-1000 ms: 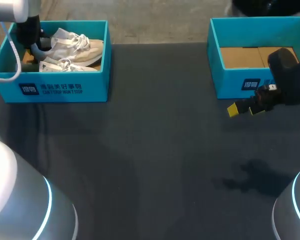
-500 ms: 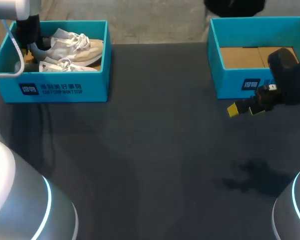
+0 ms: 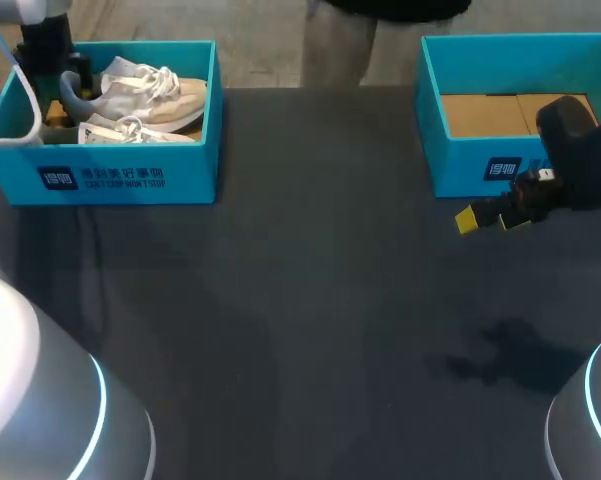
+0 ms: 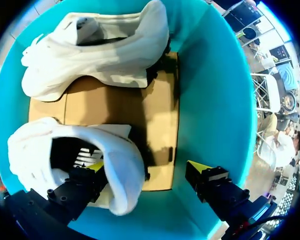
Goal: Take the shoe out of the shoebox, open the shoe tongue, remove and reinsert the insole, then place the shoe into the shoebox
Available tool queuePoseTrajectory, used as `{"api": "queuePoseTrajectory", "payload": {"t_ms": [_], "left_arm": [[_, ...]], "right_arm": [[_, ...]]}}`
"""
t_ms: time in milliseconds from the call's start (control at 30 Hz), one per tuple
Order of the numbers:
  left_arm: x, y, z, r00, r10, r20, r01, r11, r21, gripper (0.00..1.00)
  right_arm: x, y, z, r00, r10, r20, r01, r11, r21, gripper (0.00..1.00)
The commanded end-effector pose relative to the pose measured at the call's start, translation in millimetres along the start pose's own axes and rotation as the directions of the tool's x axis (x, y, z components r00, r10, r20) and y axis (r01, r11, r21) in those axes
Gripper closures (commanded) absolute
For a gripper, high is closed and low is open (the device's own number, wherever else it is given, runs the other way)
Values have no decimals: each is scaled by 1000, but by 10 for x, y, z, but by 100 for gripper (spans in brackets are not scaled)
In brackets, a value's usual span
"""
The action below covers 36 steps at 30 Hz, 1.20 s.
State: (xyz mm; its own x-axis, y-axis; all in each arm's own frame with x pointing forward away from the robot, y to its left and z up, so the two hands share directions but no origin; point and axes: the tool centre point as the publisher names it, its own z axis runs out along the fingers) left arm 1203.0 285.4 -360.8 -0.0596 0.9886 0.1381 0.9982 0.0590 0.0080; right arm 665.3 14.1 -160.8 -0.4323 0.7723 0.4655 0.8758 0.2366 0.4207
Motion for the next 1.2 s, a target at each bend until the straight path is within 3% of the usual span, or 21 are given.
{"api": "queuePoseTrajectory", "payload": {"t_ms": [33,533,1200], "left_arm": [[42,-95,-201,1000,-1,23,1,1000,-22,0],[-20,-342,-776,997,20,79,-16,998,-59,0],[107,-960,-1009,995,8,99,-2,998,-64,0]], "right_arm": [[-1,4,16,1000,1,1,-1,1000,1,0],[-1,4,16,1000,1,1,-1,1000,1,0],[-1,4,16,1000,1,1,-1,1000,1,0]]}}
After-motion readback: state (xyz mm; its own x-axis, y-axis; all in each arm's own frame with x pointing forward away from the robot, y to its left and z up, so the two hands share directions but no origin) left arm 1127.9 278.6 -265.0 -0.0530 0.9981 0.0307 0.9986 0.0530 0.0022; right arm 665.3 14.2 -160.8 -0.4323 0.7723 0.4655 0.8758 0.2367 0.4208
